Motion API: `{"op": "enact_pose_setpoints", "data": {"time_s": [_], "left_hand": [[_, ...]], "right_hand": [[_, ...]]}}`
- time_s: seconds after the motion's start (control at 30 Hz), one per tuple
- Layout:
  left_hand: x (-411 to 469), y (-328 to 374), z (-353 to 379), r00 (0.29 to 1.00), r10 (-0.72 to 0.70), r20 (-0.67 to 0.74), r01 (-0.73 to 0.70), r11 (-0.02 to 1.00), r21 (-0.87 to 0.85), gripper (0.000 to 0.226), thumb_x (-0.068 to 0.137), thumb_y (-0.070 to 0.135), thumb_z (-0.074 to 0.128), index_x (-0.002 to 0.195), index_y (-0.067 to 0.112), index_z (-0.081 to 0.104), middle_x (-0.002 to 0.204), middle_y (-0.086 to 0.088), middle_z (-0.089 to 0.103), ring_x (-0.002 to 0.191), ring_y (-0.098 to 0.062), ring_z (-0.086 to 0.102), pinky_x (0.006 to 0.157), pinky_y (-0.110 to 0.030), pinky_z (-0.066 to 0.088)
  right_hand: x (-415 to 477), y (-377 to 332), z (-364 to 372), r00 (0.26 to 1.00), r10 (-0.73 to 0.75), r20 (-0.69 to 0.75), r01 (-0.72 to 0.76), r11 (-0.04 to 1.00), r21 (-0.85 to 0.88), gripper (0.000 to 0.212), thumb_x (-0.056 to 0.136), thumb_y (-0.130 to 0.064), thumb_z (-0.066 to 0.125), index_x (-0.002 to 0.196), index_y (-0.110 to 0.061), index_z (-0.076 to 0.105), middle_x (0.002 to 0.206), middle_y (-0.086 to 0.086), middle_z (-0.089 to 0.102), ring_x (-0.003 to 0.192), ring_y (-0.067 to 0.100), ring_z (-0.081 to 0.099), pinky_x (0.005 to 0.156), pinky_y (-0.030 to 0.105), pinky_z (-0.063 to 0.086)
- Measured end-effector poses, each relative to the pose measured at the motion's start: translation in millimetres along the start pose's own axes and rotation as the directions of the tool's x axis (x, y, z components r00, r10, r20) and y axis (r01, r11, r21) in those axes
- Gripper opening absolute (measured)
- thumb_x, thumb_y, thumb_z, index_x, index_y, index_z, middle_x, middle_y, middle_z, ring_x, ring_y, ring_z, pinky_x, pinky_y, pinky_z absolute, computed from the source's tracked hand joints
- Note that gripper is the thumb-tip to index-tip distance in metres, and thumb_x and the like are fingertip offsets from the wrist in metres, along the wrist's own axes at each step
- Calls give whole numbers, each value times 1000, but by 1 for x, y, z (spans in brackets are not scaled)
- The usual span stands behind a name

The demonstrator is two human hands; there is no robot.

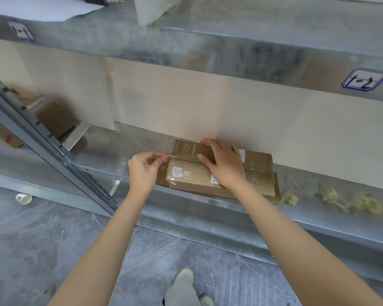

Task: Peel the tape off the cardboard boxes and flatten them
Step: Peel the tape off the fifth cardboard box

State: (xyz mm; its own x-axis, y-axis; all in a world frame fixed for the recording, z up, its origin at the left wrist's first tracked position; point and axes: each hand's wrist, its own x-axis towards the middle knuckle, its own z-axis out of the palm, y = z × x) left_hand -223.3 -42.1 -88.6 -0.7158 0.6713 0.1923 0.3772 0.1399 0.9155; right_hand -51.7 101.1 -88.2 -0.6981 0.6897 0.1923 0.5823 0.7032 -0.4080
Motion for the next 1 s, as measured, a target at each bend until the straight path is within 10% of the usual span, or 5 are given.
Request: {"op": "enact_pose_setpoints", "data": {"time_s": [0.43,0.63,1.0], "left_hand": [[3,-7,13,1000,5,9,-6,987,160,14,87,8,69,84,22,73,77,13,70,78,-1,67,75,-21,51],[5,-8,12,998,53,16,-55,983,175,4,85,15,74,88,16,73,84,12,70,75,6,60,68,-5,39],[22,8,-13,986,164,11,-164,973,164,17,77,-3,67,75,13,74,78,9,68,76,-7,66,77,-35,55]], "right_hand": [[8,-15,-9,988,-32,-151,50,992,115,63,83,-30,69,140,-24,42,141,-2,42,127,20,40,110,38,32],[23,-51,7,995,-81,-54,90,975,204,53,89,-26,62,139,-22,45,140,-2,45,125,21,46,106,37,35],[29,-39,24,999,-26,33,20,986,168,38,95,-38,54,132,-30,49,135,-11,52,122,18,49,104,28,26]]}}
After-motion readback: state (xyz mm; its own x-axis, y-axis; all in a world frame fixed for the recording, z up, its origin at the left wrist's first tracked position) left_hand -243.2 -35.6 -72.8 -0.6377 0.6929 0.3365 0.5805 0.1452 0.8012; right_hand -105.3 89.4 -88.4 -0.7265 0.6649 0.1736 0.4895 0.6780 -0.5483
